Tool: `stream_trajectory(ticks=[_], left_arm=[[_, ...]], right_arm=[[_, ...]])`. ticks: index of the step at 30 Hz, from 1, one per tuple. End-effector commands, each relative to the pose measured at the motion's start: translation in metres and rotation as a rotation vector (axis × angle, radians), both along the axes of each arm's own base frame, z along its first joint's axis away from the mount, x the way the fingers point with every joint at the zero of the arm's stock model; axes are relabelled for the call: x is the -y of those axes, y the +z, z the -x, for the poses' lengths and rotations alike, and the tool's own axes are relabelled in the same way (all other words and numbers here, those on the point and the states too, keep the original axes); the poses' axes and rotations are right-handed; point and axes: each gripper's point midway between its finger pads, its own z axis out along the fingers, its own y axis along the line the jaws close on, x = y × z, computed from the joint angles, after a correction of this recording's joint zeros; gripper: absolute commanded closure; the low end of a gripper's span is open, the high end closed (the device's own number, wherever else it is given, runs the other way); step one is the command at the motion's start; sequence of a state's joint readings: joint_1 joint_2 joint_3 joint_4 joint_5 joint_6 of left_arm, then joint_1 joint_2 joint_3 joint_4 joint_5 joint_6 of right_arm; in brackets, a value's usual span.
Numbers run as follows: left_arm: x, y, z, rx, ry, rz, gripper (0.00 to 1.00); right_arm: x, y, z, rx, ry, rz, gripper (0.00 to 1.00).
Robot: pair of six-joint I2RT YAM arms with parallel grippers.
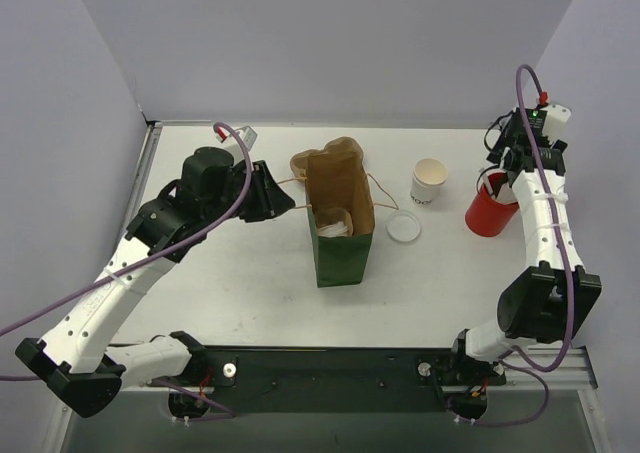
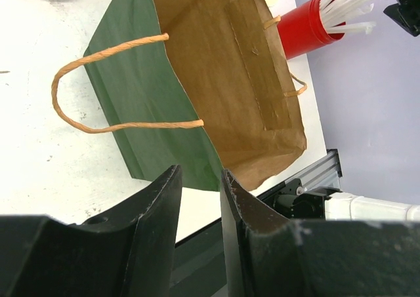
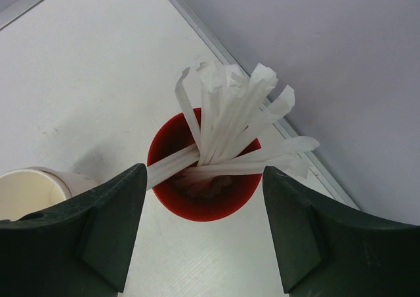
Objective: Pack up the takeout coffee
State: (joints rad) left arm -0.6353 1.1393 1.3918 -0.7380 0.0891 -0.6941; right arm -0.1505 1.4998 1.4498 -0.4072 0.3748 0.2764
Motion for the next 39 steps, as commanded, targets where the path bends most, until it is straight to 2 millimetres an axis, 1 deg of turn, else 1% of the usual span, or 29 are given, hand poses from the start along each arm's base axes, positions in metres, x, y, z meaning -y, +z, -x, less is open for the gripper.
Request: stream_trajectory(ticks=[1, 5, 6, 8, 9, 15, 21, 30, 33, 39], left_arm=[[0.001, 0.021, -0.003, 0.071, -0.021, 0.046, 0.60], [0.000, 0.021, -0.004, 0.070, -0.021, 0.046, 0.60], [0.000, 0.021, -0.004, 0.069, -0.021, 0.046, 0.60], [0.000, 0.020, -0.004, 0.067, -0.023, 0.044, 0.60], [0.000, 0.021, -0.005, 0.067, -0.021, 0.044, 0.60], [-0.002, 0.017, -0.008, 0.060, -0.014, 0.034, 0.60], [-0.001, 0.014, -0.013, 0.050, -0.014, 0.030, 0.60], [0.001, 0.010, -0.018, 0.036, -0.015, 0.021, 0.60], [0.001, 0.007, -0.020, 0.031, -0.014, 0.017, 0.60], [0.001, 0.007, -0.021, 0.029, -0.014, 0.016, 0.60]], right_arm=[[-0.004, 0.008, -0.024, 0.071, 0.020, -0.049, 0.37], [-0.003, 0.005, -0.033, 0.069, 0.021, -0.056, 0.40], [-0.004, 0.000, -0.036, 0.057, 0.024, -0.058, 0.41], [-0.001, -0.002, -0.040, 0.056, 0.017, -0.059, 0.41], [-0.001, -0.007, -0.042, 0.045, 0.023, -0.069, 0.43], [0.008, -0.018, -0.054, 0.042, 0.024, -0.085, 0.45], [0.018, -0.025, -0.060, 0.032, 0.011, -0.092, 0.46], [0.019, -0.036, -0.072, 0.013, 0.020, -0.097, 0.47], [0.019, -0.042, -0.073, -0.001, 0.025, -0.100, 0.47], [0.021, -0.049, -0.075, -0.014, 0.023, -0.093, 0.48]])
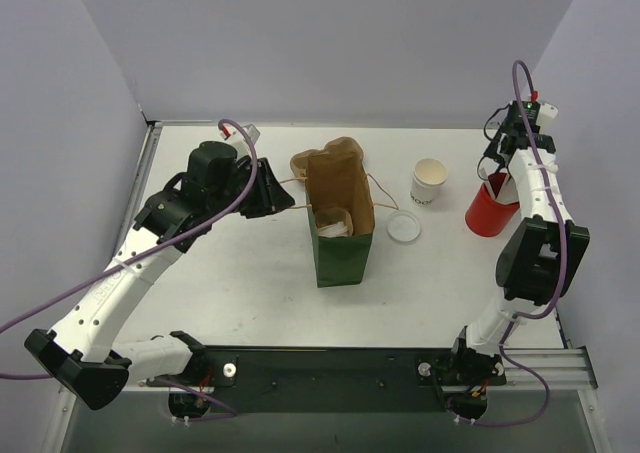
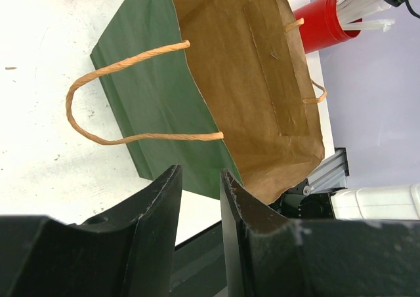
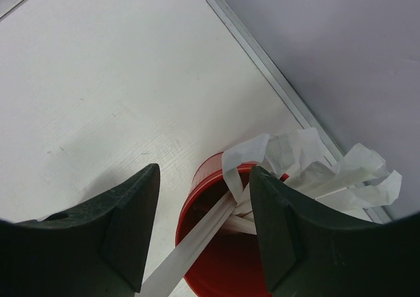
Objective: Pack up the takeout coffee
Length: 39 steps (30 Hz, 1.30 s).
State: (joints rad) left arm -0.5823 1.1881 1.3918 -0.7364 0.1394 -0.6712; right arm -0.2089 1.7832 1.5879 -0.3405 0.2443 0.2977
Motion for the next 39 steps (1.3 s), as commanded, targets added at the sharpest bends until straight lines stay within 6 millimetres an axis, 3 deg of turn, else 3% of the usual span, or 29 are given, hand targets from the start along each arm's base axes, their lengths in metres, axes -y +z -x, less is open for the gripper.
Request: stream_trajectory(ticks=[1, 8, 15, 17, 20, 28, 39], left_arm=[[0.003, 0.020, -0.007, 0.065, -0.012, 0.037, 0.60], [0.000, 0.019, -0.009, 0.064, -0.004, 0.029, 0.60], [-0.004, 0.019, -0.011, 0.066, 0.009, 0.028, 0.60], [-0.004, 0.020, -0.011, 0.068, 0.010, 0.031, 0.60], [-0.005, 0.021, -0.012, 0.072, 0.013, 0.033, 0.60], [-0.006, 0.020, -0.013, 0.076, 0.003, 0.021, 0.60], [-0.005, 0.020, -0.015, 0.078, 0.008, 0.032, 0.60]], right_arm=[[0.007, 0.008, -0.010, 0.027, -0.005, 0.026, 0.48], [0.012, 0.000, -0.010, -0.009, 0.006, 0.062, 0.53], [0.016, 0.002, -0.008, -0.019, 0.004, 0.106, 0.78], [0.016, 0.011, -0.008, -0.011, 0.009, 0.129, 0.90], [0.015, 0.024, -0.005, -0.013, 0.010, 0.177, 1.00], [0.010, 0.062, 0.018, 0.006, 0.011, 0.265, 1.00], [0.000, 0.136, 0.056, 0.126, 0.018, 0.356, 1.00]])
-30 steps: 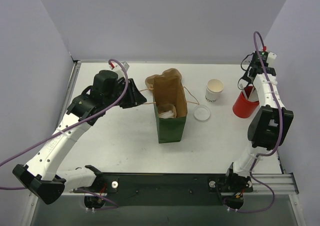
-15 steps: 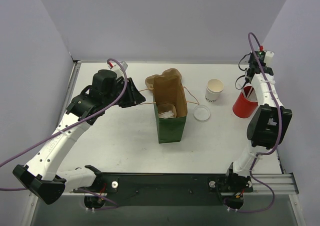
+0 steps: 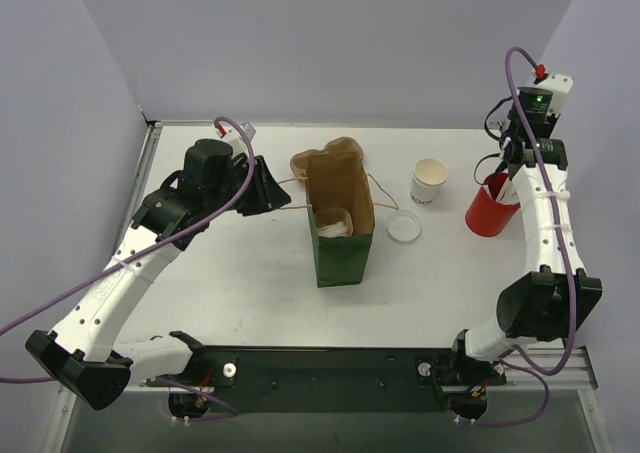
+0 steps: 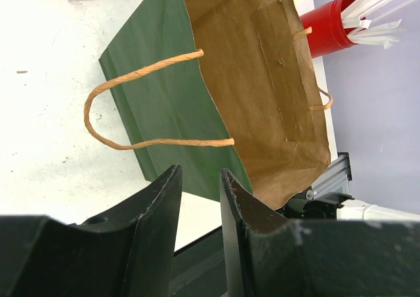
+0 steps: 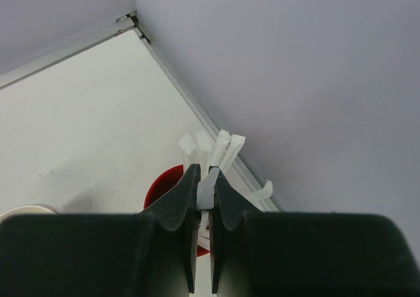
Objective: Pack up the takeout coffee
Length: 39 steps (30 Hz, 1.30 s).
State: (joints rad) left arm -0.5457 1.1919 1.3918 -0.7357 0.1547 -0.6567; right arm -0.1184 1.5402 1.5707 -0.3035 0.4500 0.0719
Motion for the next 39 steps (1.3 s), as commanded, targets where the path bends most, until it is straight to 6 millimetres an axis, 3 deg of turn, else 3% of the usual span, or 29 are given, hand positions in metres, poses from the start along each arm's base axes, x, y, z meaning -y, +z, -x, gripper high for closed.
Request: stream_trajectory(ticks=[1, 4, 10, 11, 14, 21, 27, 31, 33, 34, 35, 39], left_arm=[[0.003, 0.020, -0.007, 0.078, -0.006, 0.037, 0.60], [0.001, 0.024, -0.007, 0.091, 0.002, 0.044, 0.60], [-0.004, 0.026, -0.007, 0.097, 0.022, 0.043, 0.60], [-0.005, 0.026, -0.007, 0.098, 0.028, 0.039, 0.60], [-0.011, 0.029, -0.008, 0.108, 0.048, 0.040, 0.60], [-0.020, 0.034, -0.012, 0.113, 0.079, 0.027, 0.60], [-0.024, 0.027, -0.013, 0.091, 0.105, 0.012, 0.60], [-0.027, 0.024, -0.013, 0.082, 0.118, 0.005, 0.60], [-0.029, 0.023, -0.015, 0.082, 0.130, -0.001, 0.60], [-0.029, 0.023, -0.015, 0.084, 0.132, -0.001, 0.60], [-0.029, 0.024, -0.015, 0.086, 0.137, -0.001, 0.60], [-0.032, 0.020, -0.016, 0.082, 0.152, -0.011, 0.60]], right_arm=[[0.006, 0.025, 0.019, 0.027, -0.025, 0.050, 1.00], [0.001, 0.038, 0.024, 0.068, -0.017, 0.032, 1.00], [-0.029, 0.097, 0.039, 0.245, 0.066, -0.066, 1.00], [-0.042, 0.114, 0.044, 0.290, 0.109, -0.090, 1.00], [-0.087, 0.137, 0.052, 0.381, 0.259, -0.185, 1.00], [-0.193, 0.164, 0.066, 0.493, 0.576, -0.381, 1.00], [-0.252, 0.190, 0.085, 0.547, 0.770, -0.463, 1.00], [-0.292, 0.190, 0.087, 0.520, 0.883, -0.522, 1.00], [-0.324, 0.179, 0.086, 0.459, 0.952, -0.534, 1.00], [-0.337, 0.164, 0.077, 0.409, 0.957, -0.518, 1.00], [-0.353, 0.158, 0.082, 0.372, 0.992, -0.493, 1.00], [-0.387, 0.111, 0.079, 0.213, 1.006, -0.436, 1.00]])
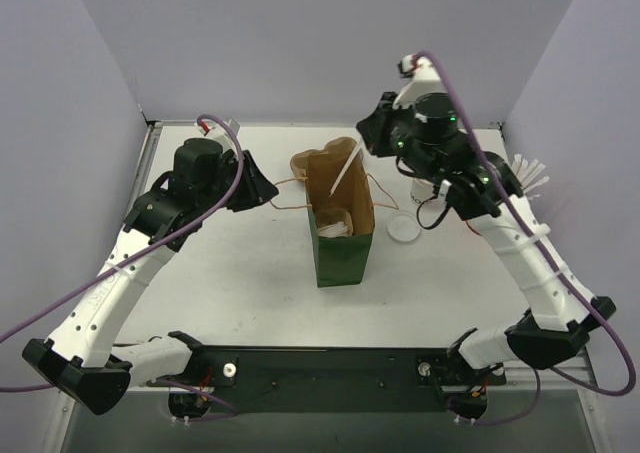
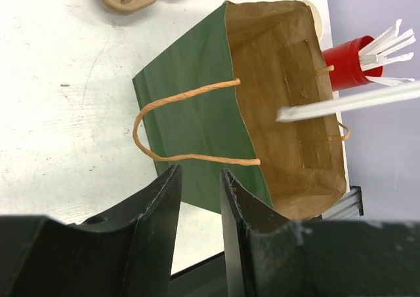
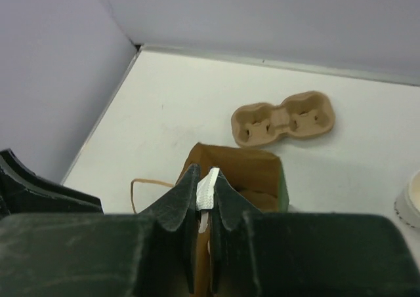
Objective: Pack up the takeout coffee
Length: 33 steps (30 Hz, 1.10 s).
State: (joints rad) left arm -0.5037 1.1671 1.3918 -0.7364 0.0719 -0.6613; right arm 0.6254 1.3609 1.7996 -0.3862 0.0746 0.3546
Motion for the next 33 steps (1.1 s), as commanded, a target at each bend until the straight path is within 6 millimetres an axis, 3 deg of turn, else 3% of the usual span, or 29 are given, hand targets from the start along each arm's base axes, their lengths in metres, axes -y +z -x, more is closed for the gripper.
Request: stream_trajectory(ticks=[1, 4, 6, 9, 10, 13, 18, 25, 27, 28, 32, 33], left_arm=[[-0.008, 0.014, -0.002, 0.044, 0.035, 0.011, 0.60], [-0.008, 0.012, -0.002, 0.044, 0.037, 0.002, 0.60], [-0.010, 0.010, -0.003, 0.040, 0.038, -0.015, 0.60], [-0.014, 0.008, -0.003, 0.040, 0.042, -0.039, 0.60], [-0.015, 0.007, -0.003, 0.041, 0.043, -0.045, 0.60], [-0.016, 0.003, -0.002, 0.036, 0.043, -0.055, 0.60], [-0.018, 0.000, -0.003, 0.040, 0.042, -0.065, 0.60], [-0.028, -0.003, -0.004, 0.057, 0.070, -0.088, 0.52], [-0.031, -0.004, -0.006, 0.063, 0.082, -0.099, 0.50], [-0.033, -0.005, -0.006, 0.061, 0.092, -0.104, 0.45], [-0.043, -0.015, -0.006, 0.054, 0.120, -0.132, 0.32], [-0.045, -0.018, -0.005, 0.050, 0.129, -0.137, 0.28]], right_arm=[[-0.033, -0.053, -0.008, -0.100, 0.028, 0.123, 1.00], [-0.049, -0.092, -0.013, -0.175, 0.043, 0.175, 1.00], [-0.054, -0.107, -0.014, -0.202, 0.041, 0.198, 0.95], [-0.056, -0.119, -0.015, -0.232, 0.045, 0.216, 0.66], [-0.056, -0.118, -0.013, -0.233, 0.049, 0.214, 0.42], [-0.056, -0.115, -0.010, -0.237, 0.057, 0.204, 0.20], [-0.048, -0.097, -0.001, -0.217, 0.049, 0.164, 0.13], [-0.008, -0.074, 0.019, -0.177, -0.038, 0.132, 0.10], [0.007, -0.087, 0.021, -0.203, -0.088, 0.146, 0.09], [0.017, -0.086, 0.025, -0.198, -0.115, 0.138, 0.09], [0.054, -0.116, 0.037, -0.251, -0.216, 0.133, 0.05], [0.068, -0.114, 0.042, -0.248, -0.253, 0.094, 0.04]])
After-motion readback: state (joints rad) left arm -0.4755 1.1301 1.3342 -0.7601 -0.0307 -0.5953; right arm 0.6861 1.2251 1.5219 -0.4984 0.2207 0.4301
